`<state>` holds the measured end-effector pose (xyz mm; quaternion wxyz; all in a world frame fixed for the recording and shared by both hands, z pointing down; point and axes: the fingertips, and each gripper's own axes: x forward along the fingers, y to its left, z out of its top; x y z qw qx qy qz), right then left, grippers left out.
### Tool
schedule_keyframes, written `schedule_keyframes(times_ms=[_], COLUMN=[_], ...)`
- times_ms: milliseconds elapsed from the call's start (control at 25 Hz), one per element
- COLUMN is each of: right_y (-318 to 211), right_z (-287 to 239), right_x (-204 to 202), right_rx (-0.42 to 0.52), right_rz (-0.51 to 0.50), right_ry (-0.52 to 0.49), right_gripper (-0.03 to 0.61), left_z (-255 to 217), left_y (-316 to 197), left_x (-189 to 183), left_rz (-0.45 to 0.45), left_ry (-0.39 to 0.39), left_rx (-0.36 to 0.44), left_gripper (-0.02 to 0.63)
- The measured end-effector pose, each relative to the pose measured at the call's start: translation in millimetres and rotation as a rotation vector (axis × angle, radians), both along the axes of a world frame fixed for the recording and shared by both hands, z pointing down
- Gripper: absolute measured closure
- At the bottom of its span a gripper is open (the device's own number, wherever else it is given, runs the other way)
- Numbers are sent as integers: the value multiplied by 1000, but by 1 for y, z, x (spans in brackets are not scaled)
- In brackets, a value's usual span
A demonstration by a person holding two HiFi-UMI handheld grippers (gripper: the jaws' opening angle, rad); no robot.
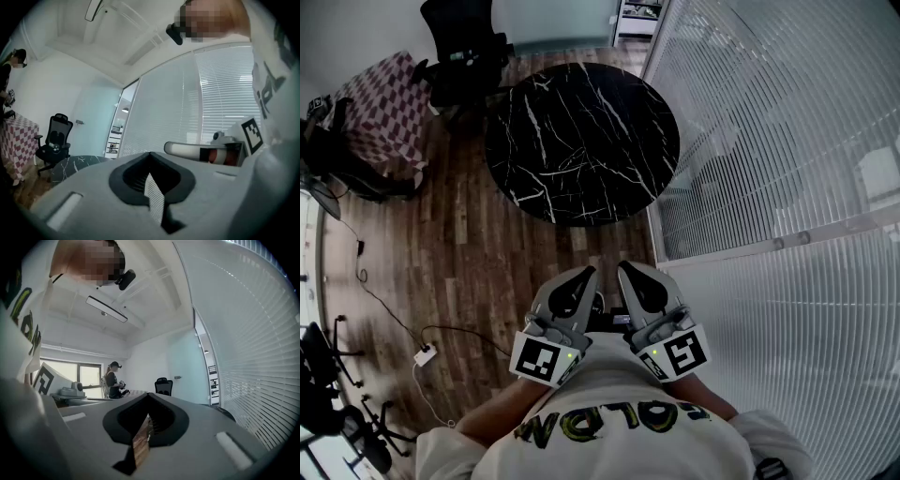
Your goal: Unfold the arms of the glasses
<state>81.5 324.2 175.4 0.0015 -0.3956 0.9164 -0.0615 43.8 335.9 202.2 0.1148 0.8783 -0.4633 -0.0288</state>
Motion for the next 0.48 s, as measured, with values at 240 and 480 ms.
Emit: schedule_keyframes(times_ms=[240, 480], right_y=[-4, -7], right_z=[4, 6], right_x=[5, 16], right_rx=[-5, -7], right_rz=[-13, -29], right_ry=[0, -1], right_gripper=[577, 575], left_z=[7, 8], left_y=[-7, -15], left_x=[7, 16], left_rz=[3, -27], left_ry=[-7, -12], left_rx=[-19, -29], left_gripper=[612, 612])
